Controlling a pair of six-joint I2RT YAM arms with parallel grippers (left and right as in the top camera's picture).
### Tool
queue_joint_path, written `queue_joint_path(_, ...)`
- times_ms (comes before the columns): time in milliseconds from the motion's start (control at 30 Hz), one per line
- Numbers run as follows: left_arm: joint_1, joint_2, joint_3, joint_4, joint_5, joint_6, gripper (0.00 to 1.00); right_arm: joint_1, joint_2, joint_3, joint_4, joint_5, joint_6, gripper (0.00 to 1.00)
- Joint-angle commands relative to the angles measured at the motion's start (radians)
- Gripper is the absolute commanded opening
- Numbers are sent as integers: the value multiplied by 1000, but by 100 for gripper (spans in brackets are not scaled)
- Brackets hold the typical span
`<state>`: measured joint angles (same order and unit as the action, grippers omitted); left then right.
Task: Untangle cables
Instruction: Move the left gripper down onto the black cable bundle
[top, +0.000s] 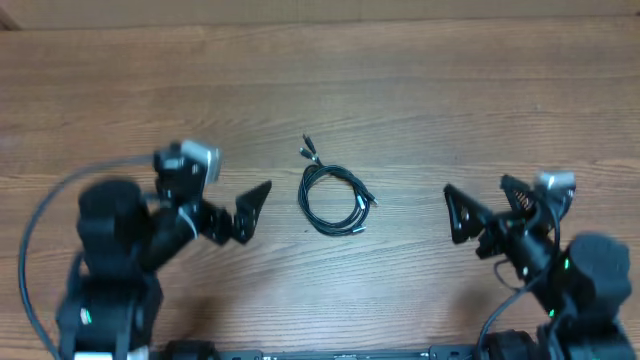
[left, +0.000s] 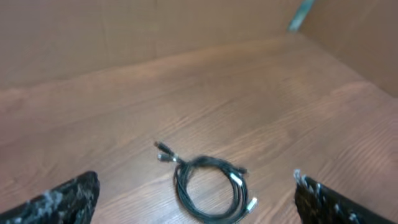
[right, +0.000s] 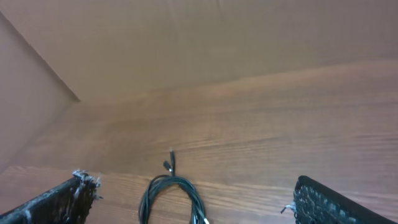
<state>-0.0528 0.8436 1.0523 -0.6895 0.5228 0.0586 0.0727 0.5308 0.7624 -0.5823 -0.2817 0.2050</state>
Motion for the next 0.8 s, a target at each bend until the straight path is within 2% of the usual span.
queue_joint_path(0, -8, 196, 227, -155, 33, 24, 100, 5, 128, 142, -69, 5, -42, 100)
queue_joint_path(133, -21, 379, 412, -315, 47, 24, 100, 1, 296, 278, -196, 49, -50, 100)
queue_joint_path(233, -70, 552, 557, -441, 43, 105, 100, -23, 444, 390, -313, 40, -49, 100)
queue_joint_path(400, -105, 686, 580, -447, 43, 182, 99, -48, 592, 452, -370, 15, -49, 100)
queue_joint_path(633, -107, 869, 580, -422, 122, 176, 99, -48, 710, 451, -401, -83, -49, 100)
queue_joint_path(767, -136, 972, 580, -413, 88, 204, 87, -48, 729, 451, -394, -82, -49, 93)
